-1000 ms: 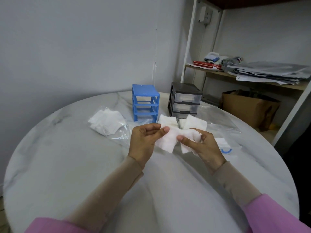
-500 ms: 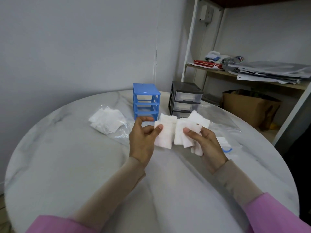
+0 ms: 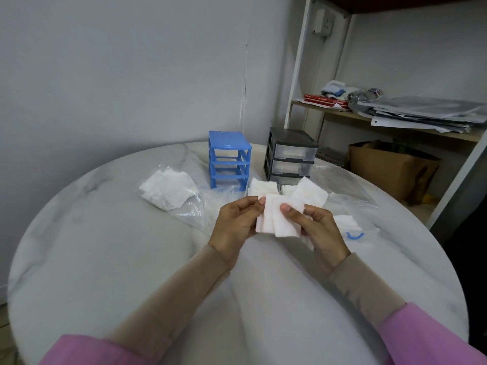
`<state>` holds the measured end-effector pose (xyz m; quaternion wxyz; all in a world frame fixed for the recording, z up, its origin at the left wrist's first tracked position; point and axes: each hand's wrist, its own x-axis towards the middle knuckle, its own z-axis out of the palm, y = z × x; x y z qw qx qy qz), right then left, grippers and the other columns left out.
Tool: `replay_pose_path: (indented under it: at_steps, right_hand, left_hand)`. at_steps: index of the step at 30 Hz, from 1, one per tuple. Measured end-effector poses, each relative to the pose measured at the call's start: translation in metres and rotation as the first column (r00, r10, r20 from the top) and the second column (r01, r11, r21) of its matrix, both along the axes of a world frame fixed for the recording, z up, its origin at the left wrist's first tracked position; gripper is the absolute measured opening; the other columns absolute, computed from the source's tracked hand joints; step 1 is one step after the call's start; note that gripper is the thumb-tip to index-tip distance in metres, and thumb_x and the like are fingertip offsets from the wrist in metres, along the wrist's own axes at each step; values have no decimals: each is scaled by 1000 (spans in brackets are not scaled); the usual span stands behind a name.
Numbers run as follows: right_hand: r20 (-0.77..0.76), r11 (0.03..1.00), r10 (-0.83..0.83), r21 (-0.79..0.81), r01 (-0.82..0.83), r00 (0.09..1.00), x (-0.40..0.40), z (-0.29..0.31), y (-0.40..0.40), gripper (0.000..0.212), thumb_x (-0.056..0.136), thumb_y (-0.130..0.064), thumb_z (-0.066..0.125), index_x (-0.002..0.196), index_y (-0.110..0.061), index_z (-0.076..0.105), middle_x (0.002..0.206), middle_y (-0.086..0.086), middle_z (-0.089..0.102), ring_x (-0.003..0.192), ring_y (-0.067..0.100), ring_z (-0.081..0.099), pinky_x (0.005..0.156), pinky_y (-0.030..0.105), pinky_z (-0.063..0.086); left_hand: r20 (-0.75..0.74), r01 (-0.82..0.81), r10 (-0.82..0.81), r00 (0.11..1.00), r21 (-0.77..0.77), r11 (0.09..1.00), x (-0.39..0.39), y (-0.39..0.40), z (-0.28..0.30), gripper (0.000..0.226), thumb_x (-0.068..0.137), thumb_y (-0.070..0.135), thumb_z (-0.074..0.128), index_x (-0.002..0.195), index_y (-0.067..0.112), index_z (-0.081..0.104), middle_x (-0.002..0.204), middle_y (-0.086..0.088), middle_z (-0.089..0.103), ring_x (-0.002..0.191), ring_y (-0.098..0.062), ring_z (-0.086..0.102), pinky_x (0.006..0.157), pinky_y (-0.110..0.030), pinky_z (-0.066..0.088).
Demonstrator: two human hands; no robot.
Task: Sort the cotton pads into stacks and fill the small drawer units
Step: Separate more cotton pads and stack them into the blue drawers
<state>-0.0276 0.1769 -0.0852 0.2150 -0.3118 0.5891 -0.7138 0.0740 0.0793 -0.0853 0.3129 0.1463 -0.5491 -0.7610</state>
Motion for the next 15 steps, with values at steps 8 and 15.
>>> replay_pose_path:
  at_steps: [8,15]
  right_hand:
    - [-22,999,-34,-17,33,999,-1,0,1,7,79,-14,67,75,-9,71,69,-7,70,64,2,62,55,12,46]
    - [-4,999,-24,-31,24,1000,2,-1,1,6,80,-12,66,79,-11,71,71,-7,72,66,2,65,56,13,47]
  left_hand:
    - [6,44,-44,999,-9,999,-1,3,3,17,91,16,54,100,9,67,91,-3,72,80,-10,70,67,-19,55]
    - [-2,61,-61,998,-85,995,0,5,3,21,90,1,54,109,1,62,90,-4,70,75,-7,69,66,-17,55]
